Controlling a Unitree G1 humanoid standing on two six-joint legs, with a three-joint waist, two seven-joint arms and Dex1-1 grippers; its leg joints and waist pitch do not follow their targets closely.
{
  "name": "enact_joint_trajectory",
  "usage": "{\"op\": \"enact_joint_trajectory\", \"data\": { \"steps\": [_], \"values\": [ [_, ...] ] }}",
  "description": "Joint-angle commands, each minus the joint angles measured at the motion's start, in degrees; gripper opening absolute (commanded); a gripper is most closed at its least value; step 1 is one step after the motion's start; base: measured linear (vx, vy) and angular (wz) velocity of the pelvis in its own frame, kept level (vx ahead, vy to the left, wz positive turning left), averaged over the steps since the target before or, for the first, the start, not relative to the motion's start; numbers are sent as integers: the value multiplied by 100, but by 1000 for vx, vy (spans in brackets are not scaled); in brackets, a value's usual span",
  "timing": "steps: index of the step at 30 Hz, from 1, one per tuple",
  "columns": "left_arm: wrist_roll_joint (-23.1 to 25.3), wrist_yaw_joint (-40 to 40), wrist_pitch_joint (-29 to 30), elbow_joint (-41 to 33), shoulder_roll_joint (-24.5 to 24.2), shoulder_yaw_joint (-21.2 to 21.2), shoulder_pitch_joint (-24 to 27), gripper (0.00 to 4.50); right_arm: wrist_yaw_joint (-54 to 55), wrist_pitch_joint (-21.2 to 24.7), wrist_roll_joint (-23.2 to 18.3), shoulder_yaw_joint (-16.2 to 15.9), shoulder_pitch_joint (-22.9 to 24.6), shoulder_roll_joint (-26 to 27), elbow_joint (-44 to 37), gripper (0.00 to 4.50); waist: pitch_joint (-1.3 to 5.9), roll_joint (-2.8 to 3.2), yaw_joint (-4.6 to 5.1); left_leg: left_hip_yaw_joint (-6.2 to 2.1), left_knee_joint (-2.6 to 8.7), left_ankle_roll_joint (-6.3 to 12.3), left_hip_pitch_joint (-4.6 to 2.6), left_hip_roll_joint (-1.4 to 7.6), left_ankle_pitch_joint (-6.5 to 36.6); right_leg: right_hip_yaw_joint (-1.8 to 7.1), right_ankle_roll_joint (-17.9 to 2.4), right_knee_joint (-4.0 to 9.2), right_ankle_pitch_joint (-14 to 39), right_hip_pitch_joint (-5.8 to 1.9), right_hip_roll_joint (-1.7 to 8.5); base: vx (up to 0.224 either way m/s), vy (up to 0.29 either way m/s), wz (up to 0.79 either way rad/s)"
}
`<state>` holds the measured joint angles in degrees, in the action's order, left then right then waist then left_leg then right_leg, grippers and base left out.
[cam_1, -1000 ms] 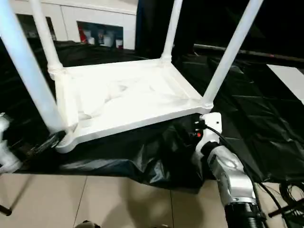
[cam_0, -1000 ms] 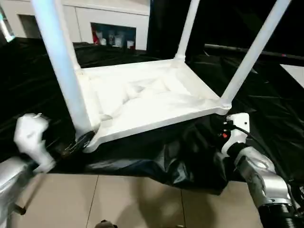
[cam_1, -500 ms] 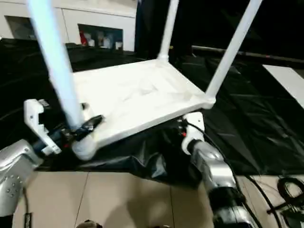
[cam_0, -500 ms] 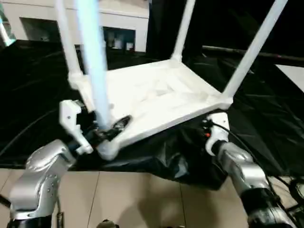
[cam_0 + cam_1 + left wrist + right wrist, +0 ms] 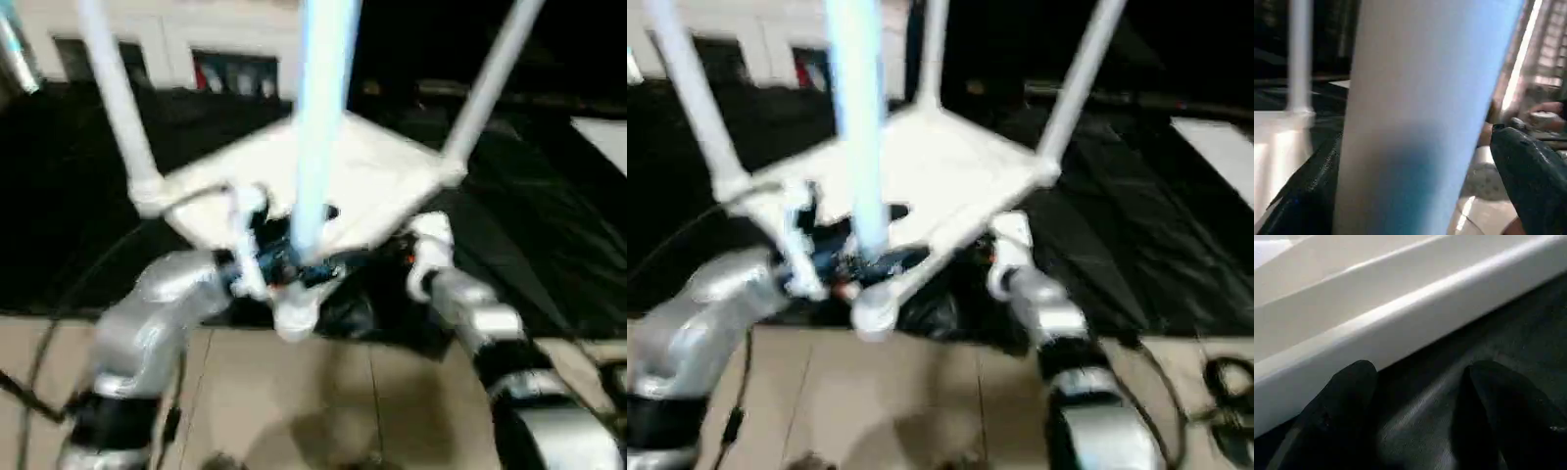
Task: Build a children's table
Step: Rotate table base
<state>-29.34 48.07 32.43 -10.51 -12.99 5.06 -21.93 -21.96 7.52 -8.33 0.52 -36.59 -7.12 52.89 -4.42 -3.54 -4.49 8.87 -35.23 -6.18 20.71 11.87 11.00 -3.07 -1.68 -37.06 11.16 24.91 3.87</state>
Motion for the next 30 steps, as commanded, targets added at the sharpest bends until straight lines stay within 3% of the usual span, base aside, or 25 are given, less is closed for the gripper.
{"op": "enact_joint_trajectory", "data": {
  "steps": [1,2,3,4,6,7,9,11,13,15,16,17,18,19,20,21,22,23,24,25,26,27,28,29,30],
  "values": [
    [72,-32,-75,148,214,352,-296,450,-187,-117,36,-144,-190,157,121,362,282,116,129,-6,565,-96,-46,71,2263,123,-701,578,1967,-335,187,-82,22,-13],
    [52,-32,-92,241,312,403,-447,450,-278,-179,28,-147,-243,245,193,362,235,117,209,-3,509,-107,-116,26,2792,89,-455,746,2947,-211,201,-72,27,-8],
    [45,-16,-116,310,384,451,-560,450,-359,-212,20,-151,-293,316,247,362,227,120,236,-16,493,-103,-141,9,2882,59,-342,807,3259,-200,226,-58,27,-6],
    [45,11,-143,376,445,494,-650,450,-408,-234,27,-164,-344,372,298,362,235,125,295,-62,503,-68,-84,16,2850,-6,-185,872,3523,-266,273,-58,27,-6],
    [67,36,-177,428,495,519,-705,450,-438,-262,38,-168,-393,408,364,362,250,120,347,-90,539,-23,28,29,2616,-44,-126,885,3391,-381,322,-57,37,-21],
    [210,145,-317,686,626,682,-892,450,-423,-374,131,-193,-608,511,636,362,258,141,365,-109,606,54,117,57,2252,-85,-171,906,3070,-480,363,-55,38,-25],
    [299,183,-414,835,693,782,-996,450,-423,-426,168,-206,-720,568,758,362,235,147,436,-117,609,87,138,73,2247,-155,-260,936,2904,-498,381,-38,37,-22],
    [487,127,-602,1120,822,872,-1150,450,-360,-530,222,-206,-863,627,901,362,210,127,499,-116,592,110,99,61,2405,-225,-271,992,3056,-467,400,-27,35,-19],
    [994,-164,-1067,1805,906,941,-1442,450,-153,-675,239,-130,-1029,650,1050,362,207,151,558,-141,583,127,79,74,2542,-320,-222,1056,3151,-472,435,-19,30,-19],
    [1249,-346,-1305,2137,903,959,-1586,450,-69,-731,226,-79,-1083,644,1096,362,212,163,585,-173,594,137,75,85,2675,-392,-122,1088,3165,-519,437,-19,27,-23],
    [1540,-586,-1625,2641,852,920,-1834,450,-51,-807,201,-14,-1105,600,1119,362,216,196,606,-202,623,164,116,119,2724,-423,-124,1058,2982,-586,446,-19,30,-25],
    [1554,-597,-1644,2670,848,915,-1849,450,-52,-814,201,-11,-1105,596,1121,362,217,234,603,-214,630,183,116,132,2779,-449,-119,1050,2903,-601,442,-19,26,-27],
    [1724,-764,-1873,3056,806,845,-2054,450,-72,-876,172,49,-1098,546,1121,362,167,281,614,-226,680,215,51,177,3185,-557,-45,1084,2910,-588,412,-14,15,-20],
    [1782,-838,-1984,3254,797,798,-2158,450,-86,-911,166,99,-1099,521,1136,362,163,288,617,-238,699,228,11,222,3392,-596,-37,1045,2854,-604,405,-14,15,-20],
    [1782,-838,-1984,3254,797,798,-2158,450,-86,-911,166,99,-1099,521,1136,362,161,316,577,-277,823,238,37,380,3728,-487,-182,727,2287,-713,419,0,0,0],
    [1865,-990,-2177,3596,769,712,-2344,450,-61,-984,142,183,-1054,442,1089,362,142,362,540,-279,900,229,33,438,3869,-389,-287,580,2023,-712,413,0,0,0],
    [1953,-1113,-2359,3900,730,648,-2510,450,-47,-1033,83,279,-990,357,1017,362,91,313,501,-139,832,176,-173,295,3999,-368,-342,819,2538,-476,364,0,0,0],
    [2000,-1169,-2447,4048,708,620,-2590,450,-43,-1052,45,329,-955,314,977,362,84,231,520,-37,560,182,-414,67,3720,-517,-166,1216,3359,-240,364,35,-62,11],
    [2032,-1191,-2538,4203,662,582,-2676,450,-69,-1063,-4,382,-866,234,872,362,33,213,602,151,-103,252,-806,-266,2874,-1171,540,1977,4711,128,243,-12,-62,-5],
    [2088,-1274,-2735,4577,561,482,-2866,450,-131,-1083,-93,484,-630,56,604,362,86,484,693,119,-41,399,-652,-63,2875,-1652,1064,1984,4086,-249,173,-12,-62,-5],
    [2095,-1286,-2758,4622,548,470,-2889,450,-139,-1084,-104,497,-598,34,567,362,130,680,530,-77,484,414,13,396,3389,-1244,757,583,2605,-1066,409,26,49,-43],
    [2126,-1322,-2874,4801,503,422,-2971,450,-162,-1092,-137,542,-468,-53,419,362,196,711,281,-213,866,173,154,544,3899,-542,-75,41,194,-892,426,116,42,-32],
    [2149,-1337,-2968,4922,478,389,-3020,450,-173,-1099,-151,570,-380,-109,322,362,201,493,382,-146,824,244,-325,330,3993,-263,-220,161,1137,-567,377,116,42,-32],
    [2176,-1394,-3023,5048,429,355,-3075,450,-186,-1077,-187,626,-221,-205,129,362,294,146,408,-156,519,157,-228,32,3210,-206,-31,574,2386,-597,541,66,-39,-18],
    [2200,-1420,-3085,5158,414,331,-3118,450,-197,-1077,-199,659,-152,-246,52,362,270,141,119,-12,247,156,51,-179,1394,-120,453,853,4042,-586,710,48,-40,-26]
  ]
}}
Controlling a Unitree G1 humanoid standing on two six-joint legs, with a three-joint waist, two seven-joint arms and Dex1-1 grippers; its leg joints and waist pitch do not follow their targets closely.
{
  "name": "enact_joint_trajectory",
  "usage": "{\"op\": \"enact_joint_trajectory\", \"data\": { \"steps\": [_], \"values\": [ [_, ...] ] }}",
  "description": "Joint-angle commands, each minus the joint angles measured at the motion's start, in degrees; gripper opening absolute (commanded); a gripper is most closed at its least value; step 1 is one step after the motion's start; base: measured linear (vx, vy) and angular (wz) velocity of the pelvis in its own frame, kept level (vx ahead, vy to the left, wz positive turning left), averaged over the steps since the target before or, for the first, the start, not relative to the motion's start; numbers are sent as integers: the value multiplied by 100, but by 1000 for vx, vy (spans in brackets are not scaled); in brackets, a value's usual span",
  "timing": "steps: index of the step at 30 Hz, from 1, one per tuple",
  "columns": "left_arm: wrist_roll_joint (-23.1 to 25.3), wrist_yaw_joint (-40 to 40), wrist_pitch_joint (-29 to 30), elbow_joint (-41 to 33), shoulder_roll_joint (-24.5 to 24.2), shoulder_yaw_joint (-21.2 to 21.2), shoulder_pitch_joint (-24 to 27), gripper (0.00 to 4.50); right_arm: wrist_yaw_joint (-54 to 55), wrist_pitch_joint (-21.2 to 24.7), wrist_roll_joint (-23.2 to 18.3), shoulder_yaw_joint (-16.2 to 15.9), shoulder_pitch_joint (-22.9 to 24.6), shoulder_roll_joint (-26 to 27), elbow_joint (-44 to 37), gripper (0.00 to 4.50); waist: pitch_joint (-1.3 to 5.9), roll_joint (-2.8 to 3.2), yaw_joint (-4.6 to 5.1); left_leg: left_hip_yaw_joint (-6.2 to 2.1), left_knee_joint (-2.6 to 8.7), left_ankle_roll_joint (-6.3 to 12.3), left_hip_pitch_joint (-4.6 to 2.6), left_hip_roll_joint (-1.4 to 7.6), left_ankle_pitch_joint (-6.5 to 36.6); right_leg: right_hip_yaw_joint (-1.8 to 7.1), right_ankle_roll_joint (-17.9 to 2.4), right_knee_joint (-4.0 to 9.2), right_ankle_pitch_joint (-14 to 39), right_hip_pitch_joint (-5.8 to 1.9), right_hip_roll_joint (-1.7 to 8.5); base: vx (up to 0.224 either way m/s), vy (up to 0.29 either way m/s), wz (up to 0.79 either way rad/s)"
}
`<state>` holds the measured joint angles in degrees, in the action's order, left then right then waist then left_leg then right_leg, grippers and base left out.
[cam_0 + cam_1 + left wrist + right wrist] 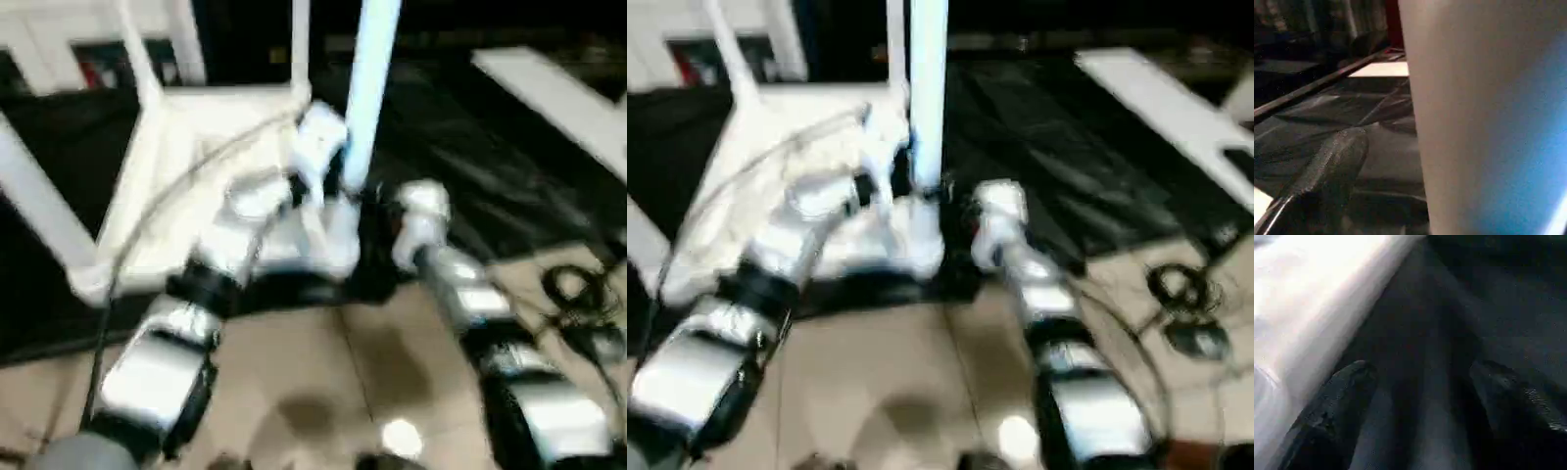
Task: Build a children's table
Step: Rotate table base
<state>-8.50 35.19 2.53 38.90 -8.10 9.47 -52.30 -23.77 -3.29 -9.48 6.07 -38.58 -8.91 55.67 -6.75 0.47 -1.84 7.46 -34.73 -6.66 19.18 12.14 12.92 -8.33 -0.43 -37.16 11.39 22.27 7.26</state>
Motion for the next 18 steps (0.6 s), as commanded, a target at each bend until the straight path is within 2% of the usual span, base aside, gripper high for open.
{"op": "enact_joint_trajectory", "data": {
  "steps": [1,2,3,4,5,6,7,8,9,10,11,12,13,14,17,18],
  "values": [
    [184,-251,-141,441,-128,-150,-173,450,-52,32,-109,166,244,-171,-474,362,651,-250,-263,77,239,330,367,-222,152,469,542,747,3578,-484,364,48,-40,-26],
    [221,-323,-146,553,-157,-166,-219,450,-73,51,-119,193,351,-224,-611,362,719,-198,-304,50,293,361,405,-174,-303,477,402,639,2693,-500,314,58,-72,-9],
    [368,-665,-136,840,-242,-163,-338,450,-146,123,-134,221,595,-329,-970,362,755,-124,-253,17,255,454,408,-127,-1119,423,-99,432,620,-412,148,52,-36,-11],
    [466,-971,-114,1043,-293,-165,-421,450,-187,180,-149,235,728,-377,-1173,362,760,-120,-192,37,192,503,469,-180,-1423,371,-521,309,-859,-422,9,52,-36,-11],
    [466,-971,-114,1043,-293,-165,-421,450,-187,180,-149,235,728,-377,-1173,362,762,-116,-172,52,192,515,447,-202,-1384,365,-668,302,-1245,-419,-35,0,0,0],
    [541,-1182,-144,1243,-320,-176,-500,450,-214,233,-161,246,830,-407,-1338,362,762,-142,-102,62,205,576,463,-227,-1142,351,-930,301,-1463,-451,-63,0,0,0],
    [665,-1699,-201,1648,-404,-254,-631,450,-273,463,-241,218,1191,-464,-1999,362,730,-137,-76,89,233,617,428,-229,-744,360,-1028,390,-1101,-429,-81,0,0,0],
    [665,-1699,-201,1648,-404,-254,-631,450,-273,463,-241,218,1191,-464,-1999,362,699,-105,-96,108,270,640,350,-171,-334,379,-1058,478,-441,-396,-53,0,0,0],
    [694,-1904,-231,1811,-433,-313,-679,450,-298,589,-297,193,1370,-486,-2335,362,679,-112,-73,112,288,649,365,-169,-160,370,-1042,527,-34,-406,-53,0,0,0],
    [732,-2020,-352,1970,-476,-360,-717,450,-341,767,-371,147,1617,-503,-2800,362,681,-132,-106,144,299,621,324,-152,39,375,-937,617,614,-390,-56,0,0,0],
    [732,-2020,-352,1970,-476,-360,-717,450,-341,767,-371,147,1617,-503,-2800,362,679,-134,-105,149,314,610,312,-131,106,383,-908,626,817,-373,-45,0,0,0],
    [725,-2003,-391,1985,-487,-376,-713,450,-366,819,-399,125,1699,-503,-2960,362,660,-122,-88,137,345,558,341,-107,204,365,-840,654,1265,-360,-32,-54,28,-7],
    [674,-1943,-495,2010,-489,-425,-708,450,-371,936,-466,108,1840,-491,-3270,362,661,-141,-107,155,360,533,290,-84,328,369,-790,712,1575,-313,-32,-54,28,-7],
    [603,-1907,-565,2047,-487,-499,-715,450,-340,1074,-540,112,1965,-461,-3594,362,658,-140,-103,164,372,542,263,-55,397,387,-854,729,1629,-256,-22,-55,24,0],
    [568,-1957,-707,2069,-501,-570,-725,450,-280,1204,-612,124,2078,-414,-3965,362,659,-142,-145,174,383,525,249,-15,530,398,-915,729,1668,-217,-2,0,0,0],
    [177,-1490,-833,1638,-418,-804,-619,450,-183,1306,-725,171,2146,-361,-4386,362,663,-157,-170,188,384,508,236,-5,601,406,-912,734,1719,-198,6,0,0,0]
  ]
}}
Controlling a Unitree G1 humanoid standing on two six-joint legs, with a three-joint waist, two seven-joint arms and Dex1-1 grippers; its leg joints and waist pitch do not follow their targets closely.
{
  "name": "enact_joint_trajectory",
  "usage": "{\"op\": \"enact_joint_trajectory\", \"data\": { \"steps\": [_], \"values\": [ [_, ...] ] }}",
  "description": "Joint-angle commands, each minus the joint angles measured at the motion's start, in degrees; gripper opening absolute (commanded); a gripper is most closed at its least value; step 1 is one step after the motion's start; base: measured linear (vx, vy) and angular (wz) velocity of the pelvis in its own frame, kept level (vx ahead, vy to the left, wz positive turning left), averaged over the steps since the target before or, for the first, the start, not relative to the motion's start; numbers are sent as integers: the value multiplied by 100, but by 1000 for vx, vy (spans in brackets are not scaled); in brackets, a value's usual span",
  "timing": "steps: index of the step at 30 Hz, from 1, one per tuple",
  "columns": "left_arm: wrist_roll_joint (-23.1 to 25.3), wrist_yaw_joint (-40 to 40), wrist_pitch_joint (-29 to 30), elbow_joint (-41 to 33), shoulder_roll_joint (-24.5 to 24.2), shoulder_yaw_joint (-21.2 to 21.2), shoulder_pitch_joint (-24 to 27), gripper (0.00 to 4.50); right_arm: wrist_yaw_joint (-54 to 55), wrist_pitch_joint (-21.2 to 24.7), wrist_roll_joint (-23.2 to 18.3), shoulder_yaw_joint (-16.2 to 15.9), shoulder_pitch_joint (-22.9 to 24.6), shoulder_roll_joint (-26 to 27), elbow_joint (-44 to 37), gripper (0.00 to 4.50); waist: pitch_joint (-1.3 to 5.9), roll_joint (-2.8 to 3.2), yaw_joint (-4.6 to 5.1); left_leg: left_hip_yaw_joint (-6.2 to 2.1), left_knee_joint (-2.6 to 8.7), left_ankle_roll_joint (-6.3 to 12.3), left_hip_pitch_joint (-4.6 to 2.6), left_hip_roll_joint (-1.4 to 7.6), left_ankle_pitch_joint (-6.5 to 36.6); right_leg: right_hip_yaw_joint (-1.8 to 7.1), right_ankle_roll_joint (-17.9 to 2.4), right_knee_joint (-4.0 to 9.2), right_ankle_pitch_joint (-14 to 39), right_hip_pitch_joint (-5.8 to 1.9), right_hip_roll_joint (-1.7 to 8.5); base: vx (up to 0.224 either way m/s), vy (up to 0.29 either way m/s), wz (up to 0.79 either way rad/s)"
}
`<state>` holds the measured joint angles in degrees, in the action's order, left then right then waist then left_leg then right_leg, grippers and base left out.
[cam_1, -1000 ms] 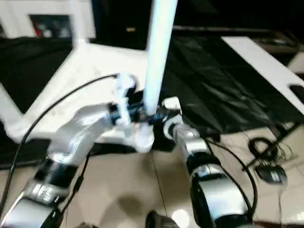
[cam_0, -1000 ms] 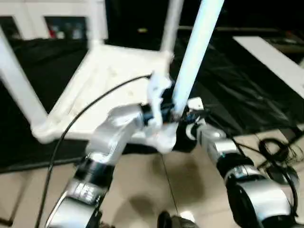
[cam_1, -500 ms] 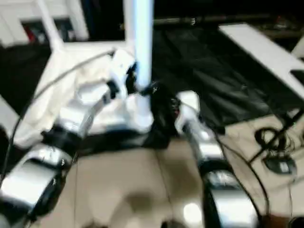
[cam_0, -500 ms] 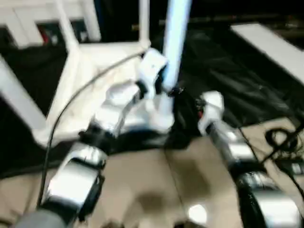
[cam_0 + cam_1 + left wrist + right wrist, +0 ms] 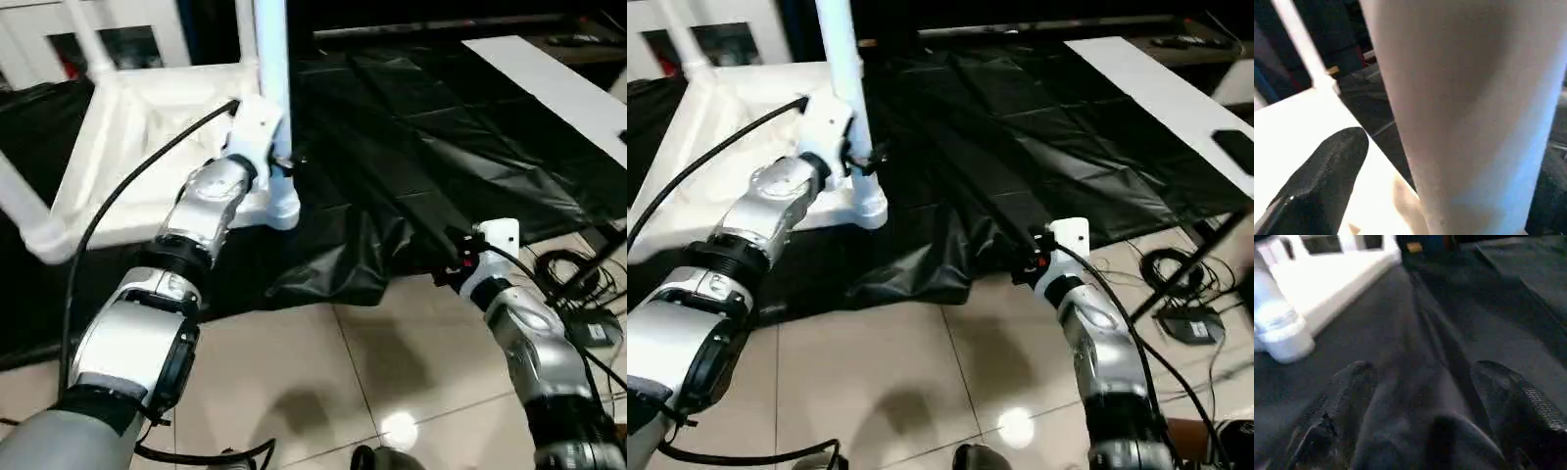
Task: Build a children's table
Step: Rotate table base
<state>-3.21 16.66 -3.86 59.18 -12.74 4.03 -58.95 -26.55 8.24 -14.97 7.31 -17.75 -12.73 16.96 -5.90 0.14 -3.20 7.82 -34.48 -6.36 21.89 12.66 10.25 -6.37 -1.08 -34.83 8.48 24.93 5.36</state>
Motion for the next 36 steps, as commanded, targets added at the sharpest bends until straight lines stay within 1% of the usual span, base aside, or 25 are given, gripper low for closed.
{"op": "enact_joint_trajectory", "data": {
  "steps": [1,3,4,5,6,8,9,10,11,13,14,16,17,18,19,21,23,25,27,31,32,33,34,35,36],
  "values": [
    [-656,732,-179,-759,134,-390,158,450,162,303,-270,83,123,49,-809,362,581,-126,-93,174,359,467,-37,-54,840,231,-891,500,2008,-473,230,0,0,0],
    [-1025,1125,0,-1305,238,-512,351,450,246,499,-382,110,213,85,-1159,362,595,-124,-141,199,362,469,-75,1,726,280,-1090,442,1685,-434,243,0,0,0],
    [-1298,1304,243,-1917,307,-506,598,450,296,614,-445,109,293,95,-1386,362,600,-111,-176,219,355,479,-88,2,760,299,-1168,423,1535,-405,233,0,0,0],
    [-1526,1445,437,-2439,360,-489,816,450,340,710,-493,101,369,102,-1582,362,605,-102,-187,216,367,437,-103,38,755,318,-1251,361,1398,-413,238,0,0,0],
    [-1736,1533,752,-2997,361,-400,1112,450,332,740,-494,53,474,84,-1774,362,581,-127,-193,226,383,453,-43,37,818,326,-1266,364,1392,-435,235,0,0,0],
    [-1916,1577,1063,-3590,342,-287,1470,450,328,851,-462,-33,648,44,-2092,362,633,-104,-219,246,358,445,-79,33,769,351,-1244,322,1155,-421,217,0,0,0],
    [-1981,1515,1283,-4026,304,-171,1822,450,293,946,-326,-167,790,-27,-2351,362,646,-114,-205,236,369,427,-61,28,704,351,-1203,292,1034,-455,193,0,0,0],
    [-1987,1484,1371,-4187,278,-107,1999,450,302,975,-248,-219,847,-49,-2444,362,629,-139,-194,249,371,429,-36,26,670,361,-1140,305,985,-453,186,0,0,0],
    [-1922,1409,1497,-4431,220,21,2331,450,360,1029,-122,-292,937,-60,-2586,362,620,-126,-188,261,373,418,-38,2,728,359,-1072,332,1110,-440,173,0,0,0],
    [-1841,1395,1571,-4563,195,53,2553,450,446,1086,-60,-331,972,-49,-2677,362,618,-108,-181,274,380,287,-83,-16,935,362,-836,398,1537,-404,166,0,0,0],
    [-1834,1331,1645,-4777,195,54,2851,450,500,1137,1,-383,1009,-54,-2763,362,594,-64,-182,268,391,246,-91,-9,1017,369,-788,417,1655,-383,166,0,0,0],
    [-1685,930,1862,-5464,247,-28,3639,450,694,1192,48,-399,1144,-23,-2947,362,547,-118,-132,264,440,152,-27,-3,1229,366,-504,452,2069,-408,146,0,0,0],
    [-1660,817,1941,-5639,258,-56,3815,450,708,1181,39,-394,1181,-16,-2975,362,559,-125,-132,274,427,140,-55,2,1307,371,-435,463,2231,-386,146,0,0,0],
    [-1585,616,1944,-5947,297,-115,4175,450,733,1185,33,-385,1271,-11,-2999,362,574,-160,-117,269,418,134,-57,-1,1342,383,-323,488,2424,-373,158,0,0,0],
    [-1547,541,1891,-6062,323,-132,4325,450,740,1199,34,-376,1319,-17,-3001,362,580,-138,-117,254,425,128,-40,3,1303,387,-301,474,2375,-381,158,0,0,0],
    [-1406,324,1810,-6338,338,-125,4646,450,859,1242,84,-343,1416,5,-2991,362,542,-198,-97,263,431,121,-56,-27,1537,361,-34,561,2839,-323,126,0,0,0],
    [-913,-266,1531,-6554,398,-252,5047,450,989,1237,62,-276,1550,139,-3012,362,533,-206,-59,251,437,107,-47,-23,1616,350,82,587,2957,-299,116,0,0,0],
    [-719,-565,1325,-6747,473,-428,5282,450,1019,1302,25,-274,1644,194,-3118,362,543,-197,-16,246,420,91,-68,-54,1815,323,304,661,3275,-265,102,0,0,0],
    [-683,-679,1218,-6925,518,-589,5473,450,1071,1336,38,-282,1722,222,-3200,362,554,-213,29,217,448,77,-24,-42,1818,309,340,651,3148,-302,90,0,0,0],
    [-539,-855,1322,-7467,459,-666,5884,450,1071,1166,165,-375,1887,133,-3207,362,565,-246,66,199,470,123,-47,-18,1989,309,267,646,2967,-273,83,0,0,0],
    [-550,-946,1389,-7524,486,-694,5896,450,1080,1140,162,-379,1880,139,-3181,362,522,-297,-5,-16,598,345,287,-106,2013,92,225,516,2905,-553,235,0,0,0],
    [-551,-1042,1448,-7568,515,-722,5900,450,1090,1110,167,-388,1868,143,-3154,362,502,-193,62,-110,617,468,208,-95,2432,-1,243,619,3130,-533,271,-19,0,32],
    [-551,-1042,1448,-7568,515,-722,5900,450,1090,1110,167,-388,1868,143,-3154,362,459,-134,67,-147,608,443,138,-120,2835,-57,235,683,3569,-524,312,-19,0,32],
    [-530,-1123,1457,-7577,559,-733,5891,450,1104,1090,196,-400,1844,162,-3148,362,423,-119,85,-189,590,369,76,-142,3198,-123,235,763,4024,-540,345,12,-5,56],
    [-481,-1185,1465,-7562,595,-725,5874,450,1126,1097,215,-408,1804,183,-3141,362,382,-117,139,-266,573,245,177,-181,3552,-266,329,800,4718,-724,383,11,-15,57]
  ]
}}
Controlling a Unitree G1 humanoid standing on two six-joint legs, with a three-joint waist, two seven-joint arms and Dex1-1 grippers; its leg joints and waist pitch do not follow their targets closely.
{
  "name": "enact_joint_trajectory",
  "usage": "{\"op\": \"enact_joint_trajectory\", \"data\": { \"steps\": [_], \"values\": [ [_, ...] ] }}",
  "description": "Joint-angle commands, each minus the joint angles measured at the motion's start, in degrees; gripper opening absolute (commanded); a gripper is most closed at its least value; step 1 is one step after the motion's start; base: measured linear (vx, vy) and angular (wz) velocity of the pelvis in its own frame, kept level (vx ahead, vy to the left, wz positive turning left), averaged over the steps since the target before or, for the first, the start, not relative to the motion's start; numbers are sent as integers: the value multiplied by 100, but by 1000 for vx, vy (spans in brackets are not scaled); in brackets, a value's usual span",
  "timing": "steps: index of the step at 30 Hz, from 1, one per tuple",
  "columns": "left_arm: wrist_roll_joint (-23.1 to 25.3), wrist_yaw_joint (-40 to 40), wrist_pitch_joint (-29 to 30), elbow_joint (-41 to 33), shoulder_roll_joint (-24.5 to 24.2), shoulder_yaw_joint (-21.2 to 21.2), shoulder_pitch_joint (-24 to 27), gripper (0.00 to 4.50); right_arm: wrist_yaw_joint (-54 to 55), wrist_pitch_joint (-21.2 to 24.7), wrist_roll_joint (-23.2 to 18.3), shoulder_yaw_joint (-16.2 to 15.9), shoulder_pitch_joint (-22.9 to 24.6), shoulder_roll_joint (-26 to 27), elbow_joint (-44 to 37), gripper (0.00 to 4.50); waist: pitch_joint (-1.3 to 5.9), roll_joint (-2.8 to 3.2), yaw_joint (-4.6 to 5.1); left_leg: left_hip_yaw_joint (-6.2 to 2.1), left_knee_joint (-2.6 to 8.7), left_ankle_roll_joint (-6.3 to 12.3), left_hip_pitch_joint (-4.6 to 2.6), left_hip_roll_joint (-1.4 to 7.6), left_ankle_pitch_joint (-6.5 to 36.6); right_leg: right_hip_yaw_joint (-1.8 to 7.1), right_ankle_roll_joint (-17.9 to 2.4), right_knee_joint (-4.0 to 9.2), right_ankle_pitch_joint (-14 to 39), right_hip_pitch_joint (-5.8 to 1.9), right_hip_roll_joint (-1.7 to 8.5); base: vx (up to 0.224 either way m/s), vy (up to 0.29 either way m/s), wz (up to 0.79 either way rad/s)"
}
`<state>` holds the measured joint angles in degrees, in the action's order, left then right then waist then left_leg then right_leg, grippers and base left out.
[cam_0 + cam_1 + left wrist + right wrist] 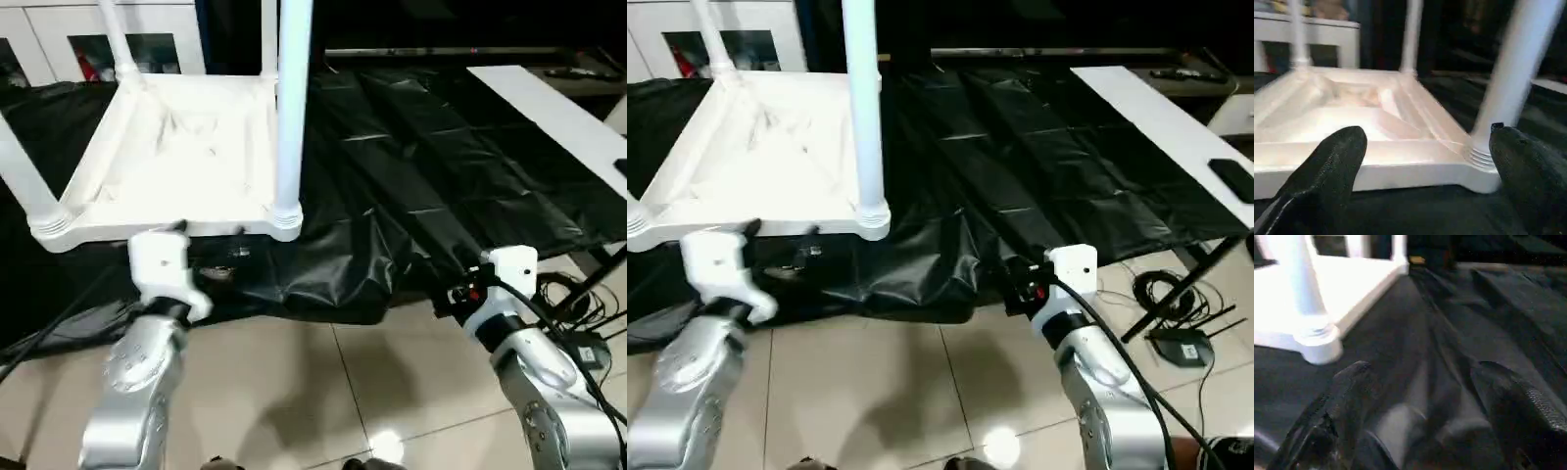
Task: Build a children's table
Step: Rotate table base
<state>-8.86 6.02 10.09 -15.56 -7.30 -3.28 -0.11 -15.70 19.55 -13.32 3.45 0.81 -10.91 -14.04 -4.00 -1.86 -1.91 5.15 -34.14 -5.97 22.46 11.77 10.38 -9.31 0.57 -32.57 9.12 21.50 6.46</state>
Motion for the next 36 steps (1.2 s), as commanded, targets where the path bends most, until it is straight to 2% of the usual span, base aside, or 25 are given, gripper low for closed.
{"op": "enact_joint_trajectory", "data": {
  "steps": [1,3,4,5,6,7,8,10,12,14,17,18,19,20,21,22,25,27,28,29,30,32,33,34,36],
  "values": [
    [145,-150,95,-74,95,47,-24,450,69,-27,63,-16,-97,20,-22,362,127,172,-12,21,654,145,137,-82,4133,-104,47,406,4838,-509,169,11,-15,57],
    [194,-149,169,-51,160,160,-46,450,107,-35,57,38,-152,36,25,362,148,247,-265,191,914,253,464,-116,4464,249,-258,-692,3722,-959,-145,15,-59,76],
    [194,-149,169,-51,160,160,-46,450,107,-35,57,38,-152,36,25,362,44,-96,-145,394,114,319,-226,-294,3489,365,-281,321,5628,-171,242,26,-83,86],
    [200,-148,213,-70,188,239,-47,450,168,-116,65,103,-154,59,42,362,-178,-168,-31,275,-1159,500,-820,-417,1797,352,-804,1209,7332,441,877,121,-90,105],
    [192,-140,229,-63,198,271,-49,450,220,-136,20,170,-152,106,48,362,-103,0,-15,102,-1016,459,-797,-329,1548,890,-1095,956,7157,82,700,155,5,61],
    [188,-134,234,-53,203,289,-51,450,256,-144,-14,216,-151,139,51,362,-119,-117,-81,136,-932,472,-796,-262,1924,743,-1098,880,6830,-205,735,155,5,61],
    [177,-118,237,-26,204,315,-58,450,330,-161,-84,320,-154,201,43,362,-48,29,-52,45,252,224,-1217,120,3610,475,-1130,120,4283,-109,-88,78,27,26],
    [173,-121,238,-4,208,324,-70,450,335,-173,-77,337,-158,182,36,362,200,222,136,-309,712,516,-1563,533,3458,467,-1025,-590,1349,101,-134,70,-21,29],
    [188,-121,240,32,223,311,-93,450,334,-195,-39,314,-150,153,37,362,183,133,243,-181,718,1235,-1352,331,2678,489,-648,-463,654,-27,-7,140,20,-2],
    [191,-120,261,48,230,297,-112,450,340,-199,-36,314,-151,163,32,362,200,-155,8,291,-159,1301,-644,-531,1760,1468,-1573,419,3189,-1028,424,182,17,0],
    [189,-113,287,46,246,284,-120,450,357,-239,-41,342,-155,194,44,362,319,-166,-229,-56,-988,901,119,-337,716,1970,-2747,525,2114,-1612,845,218,37,11],
    [185,-110,294,46,248,282,-120,450,364,-254,-38,346,-155,205,51,362,382,-76,-263,-106,-825,672,284,-249,160,1656,-2769,382,697,-1572,549,193,66,12],
    [178,-113,301,48,252,282,-119,450,363,-265,-33,344,-151,209,54,362,400,104,-210,-31,-58,874,71,-232,-751,1011,-2097,197,194,-1282,-194,193,66,12],
    [167,-117,309,54,254,278,-120,450,361,-266,-37,332,-148,205,56,362,440,283,-106,-51,198,1049,-296,-226,-1118,668,-1589,94,440,-1045,-477,58,51,11],
    [163,-125,312,63,258,273,-119,450,346,-259,-44,312,-145,189,54,362,336,458,184,-830,546,1976,-817,405,522,510,-667,-805,1783,-217,-654,102,18,6],
    [165,-130,313,69,264,270,-119,450,338,-257,-48,302,-146,178,52,362,542,372,104,-959,257,2662,-1138,635,524,623,-92,-1073,1721,94,-360,102,18,6],
    [178,-163,303,97,288,255,-125,450,237,-232,-92,278,-166,141,47,362,485,190,207,-547,390,2996,-879,417,-121,628,469,-1237,701,437,-282,209,17,2],
    [178,-176,292,107,292,249,-129,450,176,-224,-88,264,-182,117,52,362,402,15,204,-305,517,2926,-758,346,244,728,197,-935,252,414,-178,178,-60,-2],
    [178,-194,305,109,294,231,-126,450,158,-218,-72,263,-192,113,58,362,426,-374,85,215,95,2021,-426,-482,1707,1338,-85,21,984,-251,70,169,-92,-1],
    [99,-155,281,83,322,206,-107,450,172,-215,-68,273,-193,118,58,362,446,-447,-93,204,-698,1538,-321,-809,1421,1866,-239,468,3362,-543,480,185,-117,8],
    [99,-155,281,83,322,206,-107,450,172,-215,-68,273,-193,118,58,362,434,-391,-123,40,-774,1333,-167,-708,1018,1934,-585,434,3463,-721,671,194,-95,-3],
    [57,-89,279,67,307,197,-71,450,209,-217,-65,283,-185,126,56,362,443,-333,-143,-137,-744,802,94,-607,-59,1734,-875,177,1485,-828,530,182,-75,-6],
    [73,-71,272,77,302,197,-61,450,226,-219,-74,283,-177,116,53,362,403,-348,-128,-139,-628,705,73,-567,-399,1622,-971,138,445,-743,480,146,-21,-1],
    [117,-24,271,148,268,218,-46,450,228,-228,-75,284,-159,103,59,362,378,-110,-91,-122,102,528,-56,-326,-1578,1034,-1025,-65,-1448,-454,36,146,-21,-1],
    [114,54,269,201,235,246,-41,450,218,-234,-66,286,-153,87,71,362,497,95,-10,-291,91,811,-192,141,-2267,913,-738,-353,-1857,-308,-152,127,35,-5]
  ]
}}
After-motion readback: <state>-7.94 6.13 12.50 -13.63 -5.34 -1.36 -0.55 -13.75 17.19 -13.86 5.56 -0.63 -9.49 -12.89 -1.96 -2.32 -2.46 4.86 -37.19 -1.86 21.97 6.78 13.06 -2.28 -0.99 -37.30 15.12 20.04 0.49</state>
